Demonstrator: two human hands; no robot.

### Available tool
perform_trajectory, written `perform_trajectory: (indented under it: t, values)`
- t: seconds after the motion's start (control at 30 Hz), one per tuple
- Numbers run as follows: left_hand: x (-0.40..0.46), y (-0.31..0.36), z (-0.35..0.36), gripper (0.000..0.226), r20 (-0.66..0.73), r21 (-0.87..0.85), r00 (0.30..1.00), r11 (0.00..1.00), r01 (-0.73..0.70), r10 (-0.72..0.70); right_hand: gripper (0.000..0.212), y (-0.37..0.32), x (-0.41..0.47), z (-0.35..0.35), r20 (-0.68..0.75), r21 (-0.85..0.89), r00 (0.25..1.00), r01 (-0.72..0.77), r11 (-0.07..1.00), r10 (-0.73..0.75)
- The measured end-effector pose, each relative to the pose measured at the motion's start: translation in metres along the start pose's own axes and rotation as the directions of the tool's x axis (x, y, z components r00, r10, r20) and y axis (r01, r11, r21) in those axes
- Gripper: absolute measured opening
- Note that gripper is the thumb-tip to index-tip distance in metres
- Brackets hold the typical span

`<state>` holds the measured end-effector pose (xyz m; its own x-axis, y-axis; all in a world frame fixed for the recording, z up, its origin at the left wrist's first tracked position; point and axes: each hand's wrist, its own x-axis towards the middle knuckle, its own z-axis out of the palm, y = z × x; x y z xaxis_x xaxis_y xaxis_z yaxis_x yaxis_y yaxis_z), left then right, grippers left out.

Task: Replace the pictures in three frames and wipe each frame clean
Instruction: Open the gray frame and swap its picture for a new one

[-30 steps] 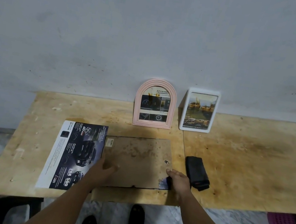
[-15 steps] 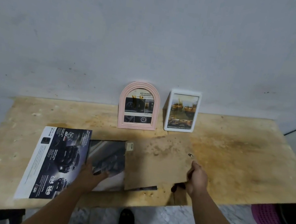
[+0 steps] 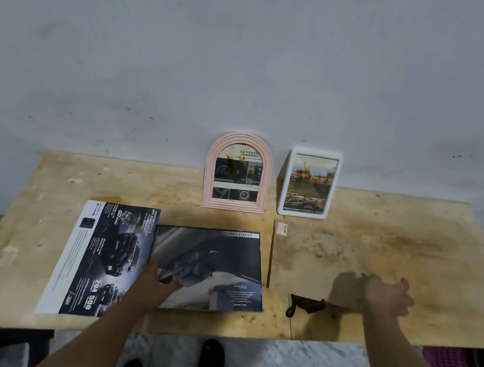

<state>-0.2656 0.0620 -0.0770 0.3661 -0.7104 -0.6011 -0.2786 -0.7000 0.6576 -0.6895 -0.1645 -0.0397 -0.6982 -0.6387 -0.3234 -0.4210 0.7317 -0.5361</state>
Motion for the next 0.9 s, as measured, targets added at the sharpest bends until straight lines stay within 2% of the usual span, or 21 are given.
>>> perform_trajectory:
  t: [0.03,0.07,0.13,0.23,0.3,0.37,0.43,0.5,0.6,0.73,0.9]
  values:
    - [0.000,0.000,0.001,0.087,-0.017,0.004,1.000,1.000,0.012,-0.012,0.061,-0.002,-0.020,0.007,-0.014,-0.036,0.989,0.149,0.988,-0.150]
    - [0.001,-0.001,0.003,0.084,-0.030,0.004,0.999,1.000,0.017,-0.017,0.056,-0.005,-0.044,0.015,0.038,-0.034,0.951,0.308,0.951,-0.307]
    - [0.001,-0.002,0.005,0.086,-0.039,0.001,0.999,1.000,0.006,-0.006,0.047,-0.003,-0.081,0.040,0.281,-0.041,0.797,0.566,0.823,-0.534]
    - [0.004,-0.005,0.005,0.099,-0.034,0.008,0.999,1.000,0.000,0.000,0.044,-0.008,-0.125,0.081,0.603,-0.170,0.493,0.847,0.503,-0.627]
    - [0.004,-0.007,0.005,0.105,-0.038,-0.020,0.999,1.000,0.003,-0.004,0.060,-0.014,-0.146,0.104,0.706,-0.250,0.367,0.929,0.272,-0.606]
    - [0.006,-0.012,0.006,0.113,-0.054,-0.041,0.998,0.999,0.027,-0.029,0.092,-0.016,-0.156,0.122,0.766,-0.340,0.371,0.927,0.159,-0.525]
    - [0.007,-0.016,0.008,0.109,-0.057,-0.052,0.998,0.999,0.016,-0.019,0.121,-0.015,-0.155,0.134,0.806,-0.394,0.406,0.911,0.123,-0.431]
    - [0.006,-0.013,0.010,0.097,-0.058,-0.056,0.998,0.998,0.004,-0.007,0.133,-0.010,-0.149,0.142,0.826,-0.408,0.409,0.909,0.091,-0.388]
    - [0.008,-0.015,0.012,0.094,-0.077,-0.027,0.996,0.999,0.043,-0.045,0.135,-0.001,-0.144,0.147,0.830,-0.394,0.406,0.912,0.113,-0.382]
    - [0.011,-0.019,0.010,0.126,-0.069,-0.059,0.994,0.995,0.084,-0.088,0.132,0.009,-0.142,0.154,0.807,-0.383,0.406,0.913,0.144,-0.428]
    - [0.011,-0.017,0.014,0.122,-0.088,-0.049,0.991,0.994,0.097,-0.101,0.118,0.017,-0.146,0.152,0.769,-0.399,0.406,0.908,0.126,-0.494]
